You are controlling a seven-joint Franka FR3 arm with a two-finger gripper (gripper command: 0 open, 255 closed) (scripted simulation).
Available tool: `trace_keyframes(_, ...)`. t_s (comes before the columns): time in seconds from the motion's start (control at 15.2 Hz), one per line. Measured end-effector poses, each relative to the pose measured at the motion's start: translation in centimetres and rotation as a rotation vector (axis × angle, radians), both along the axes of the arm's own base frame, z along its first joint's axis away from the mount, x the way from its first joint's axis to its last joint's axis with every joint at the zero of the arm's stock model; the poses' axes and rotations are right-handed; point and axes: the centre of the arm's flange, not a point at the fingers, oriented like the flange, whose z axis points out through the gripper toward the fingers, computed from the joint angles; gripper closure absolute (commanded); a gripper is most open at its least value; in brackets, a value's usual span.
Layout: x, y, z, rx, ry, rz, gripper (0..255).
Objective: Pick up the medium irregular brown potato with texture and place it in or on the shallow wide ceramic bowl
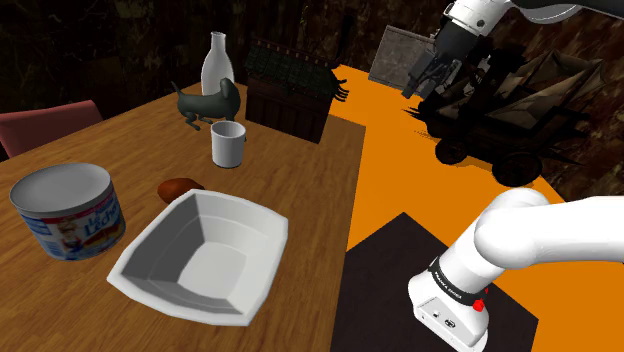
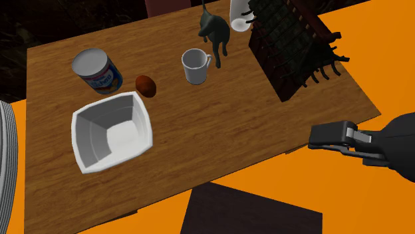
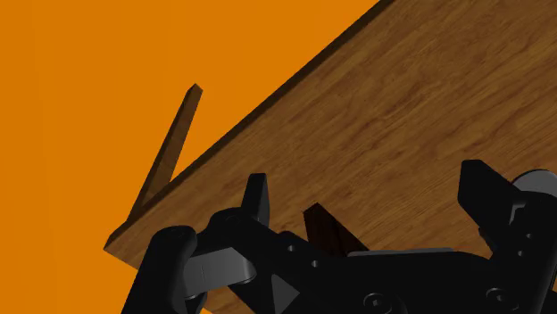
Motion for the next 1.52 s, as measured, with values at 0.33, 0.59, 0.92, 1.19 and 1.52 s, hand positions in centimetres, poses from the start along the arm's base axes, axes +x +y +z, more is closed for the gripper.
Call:
trace_keyframes(0.33,2.5,2.1,-2.0,0.022,0.006,0.054,0)
trace_keyframes(0.59,5.6,5.0,-4.7,0.052,0.014,0.124,0)
trace_keyframes(0.92,8.8,9.1,-7.8,0.089,0.022,0.212,0)
trace_keyframes(1.19,11.5,12.7,-10.0,0.119,0.03,0.284,0)
trace_keyframes(1.52,14.3,17.6,-13.1,0.156,0.038,0.372,0)
